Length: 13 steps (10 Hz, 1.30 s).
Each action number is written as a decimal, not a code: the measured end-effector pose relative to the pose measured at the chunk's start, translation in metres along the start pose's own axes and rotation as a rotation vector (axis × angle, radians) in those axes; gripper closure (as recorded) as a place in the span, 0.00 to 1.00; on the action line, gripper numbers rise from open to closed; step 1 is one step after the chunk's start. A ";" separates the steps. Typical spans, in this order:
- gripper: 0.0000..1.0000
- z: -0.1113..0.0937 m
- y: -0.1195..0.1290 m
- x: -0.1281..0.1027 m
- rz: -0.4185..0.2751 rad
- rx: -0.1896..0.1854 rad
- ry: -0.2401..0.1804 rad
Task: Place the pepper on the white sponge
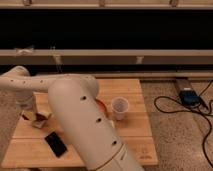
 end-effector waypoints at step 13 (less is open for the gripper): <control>0.23 0.010 0.024 -0.019 0.093 0.012 -0.019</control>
